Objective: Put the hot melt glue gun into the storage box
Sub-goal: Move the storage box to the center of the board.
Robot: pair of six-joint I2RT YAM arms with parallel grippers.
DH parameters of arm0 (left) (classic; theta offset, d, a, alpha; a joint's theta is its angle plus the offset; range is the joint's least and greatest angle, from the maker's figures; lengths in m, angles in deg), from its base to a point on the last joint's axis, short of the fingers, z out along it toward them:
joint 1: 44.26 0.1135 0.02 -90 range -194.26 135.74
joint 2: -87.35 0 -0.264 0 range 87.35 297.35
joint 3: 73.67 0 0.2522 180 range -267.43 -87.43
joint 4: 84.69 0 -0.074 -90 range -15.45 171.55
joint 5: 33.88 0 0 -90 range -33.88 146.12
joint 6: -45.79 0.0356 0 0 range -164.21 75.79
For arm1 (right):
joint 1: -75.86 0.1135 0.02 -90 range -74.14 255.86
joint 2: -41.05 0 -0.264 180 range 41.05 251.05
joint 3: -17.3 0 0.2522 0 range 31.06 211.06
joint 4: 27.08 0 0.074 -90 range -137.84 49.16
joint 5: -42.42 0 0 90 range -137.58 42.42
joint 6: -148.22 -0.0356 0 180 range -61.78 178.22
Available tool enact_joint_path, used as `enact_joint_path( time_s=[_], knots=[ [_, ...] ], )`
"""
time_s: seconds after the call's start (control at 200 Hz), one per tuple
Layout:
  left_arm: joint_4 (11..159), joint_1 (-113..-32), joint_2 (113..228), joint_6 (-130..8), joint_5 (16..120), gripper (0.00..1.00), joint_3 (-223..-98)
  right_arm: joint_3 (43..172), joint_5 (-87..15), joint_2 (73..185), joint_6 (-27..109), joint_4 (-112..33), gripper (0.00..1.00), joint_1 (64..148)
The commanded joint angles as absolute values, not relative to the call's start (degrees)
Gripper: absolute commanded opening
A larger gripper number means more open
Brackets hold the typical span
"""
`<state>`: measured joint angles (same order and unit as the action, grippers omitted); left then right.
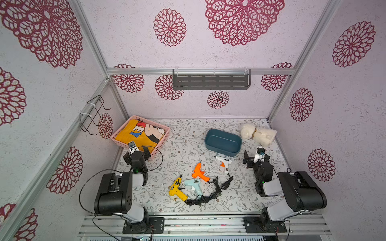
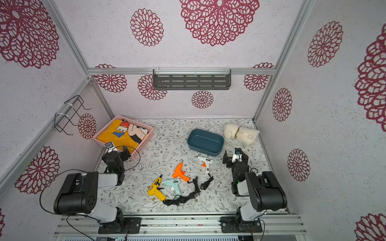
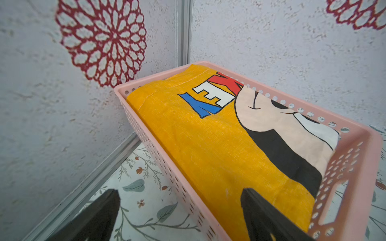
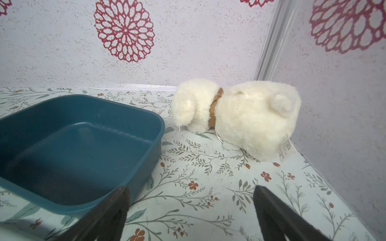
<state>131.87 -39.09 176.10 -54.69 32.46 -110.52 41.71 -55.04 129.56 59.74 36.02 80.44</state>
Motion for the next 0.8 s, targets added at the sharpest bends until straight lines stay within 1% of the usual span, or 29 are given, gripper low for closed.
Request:
enact_joint_path(
  time_s=[0.0,0.685,0.766,0.796],
  knots=[
    [133.7,-39.4,176.3,-54.0,32.1,0.98,-110.6,42.5,-55.3,129.3,59.7,37.6,0.99,80.4],
    [133.3,-39.3,176.3,-54.1,32.4,0.98,-110.8,43.1,-54.2,129.3,59.0,36.5,0.99,79.9],
    [133.0,-39.2,176.3,-54.1,32.5,0.98,-110.9,42.8,-54.4,129.2,59.1,36.9,0.99,79.9],
    [133.2,-39.2,176.3,-54.1,32.5,0.98,-110.8,42.8,-55.9,128.5,59.0,36.4,0.99,80.1]
  ],
)
